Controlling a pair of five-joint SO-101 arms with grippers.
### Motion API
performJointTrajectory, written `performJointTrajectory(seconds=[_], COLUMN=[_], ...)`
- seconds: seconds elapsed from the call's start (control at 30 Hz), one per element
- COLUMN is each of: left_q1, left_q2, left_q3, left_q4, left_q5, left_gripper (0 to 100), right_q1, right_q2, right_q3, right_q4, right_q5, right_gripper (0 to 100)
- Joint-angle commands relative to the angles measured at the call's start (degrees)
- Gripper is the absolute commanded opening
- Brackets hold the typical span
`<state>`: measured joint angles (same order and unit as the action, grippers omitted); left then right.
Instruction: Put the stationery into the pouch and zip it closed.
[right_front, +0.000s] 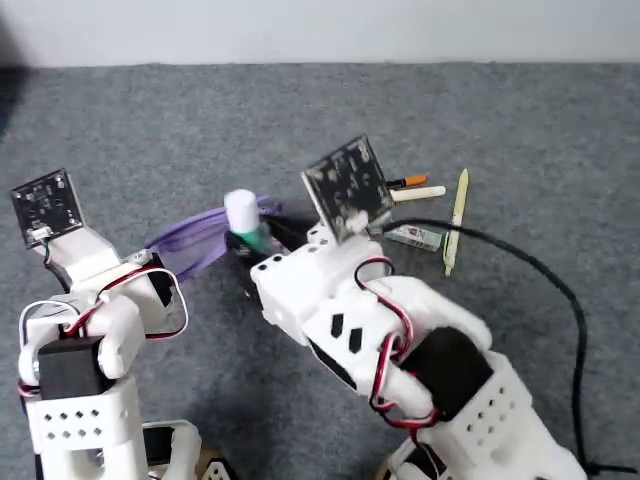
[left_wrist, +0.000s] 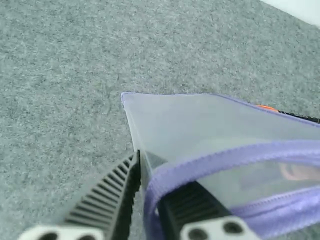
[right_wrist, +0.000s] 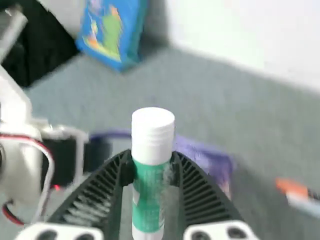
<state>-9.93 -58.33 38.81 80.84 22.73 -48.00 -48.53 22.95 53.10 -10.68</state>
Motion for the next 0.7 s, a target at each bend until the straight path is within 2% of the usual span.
performJointTrajectory(seconds=[0.0, 0.17, 0.47, 0.67], left_q1=[-0.1, -0.1, -0.1, -0.1], left_q2=[0.5, 0.5, 0.5, 0.5], left_q3=[-1.5, -1.5, -1.5, -1.5], left_q4=[-0.1, -0.1, -0.1, -0.1], left_q5=[0.7, 0.7, 0.7, 0.7], left_gripper=[1, 1, 1, 1], right_q1=[-2.8, -5.1, -5.1, -5.1], right_q2=[-3.2, -3.2, -3.1, -2.8], right_q3=[4.9, 12.1, 25.8, 30.9], right_q4=[-13.6, -26.5, -45.1, -54.5], right_q5=[4.7, 8.5, 16.3, 16.8], right_gripper=[0.8, 0.8, 0.8, 0.8])
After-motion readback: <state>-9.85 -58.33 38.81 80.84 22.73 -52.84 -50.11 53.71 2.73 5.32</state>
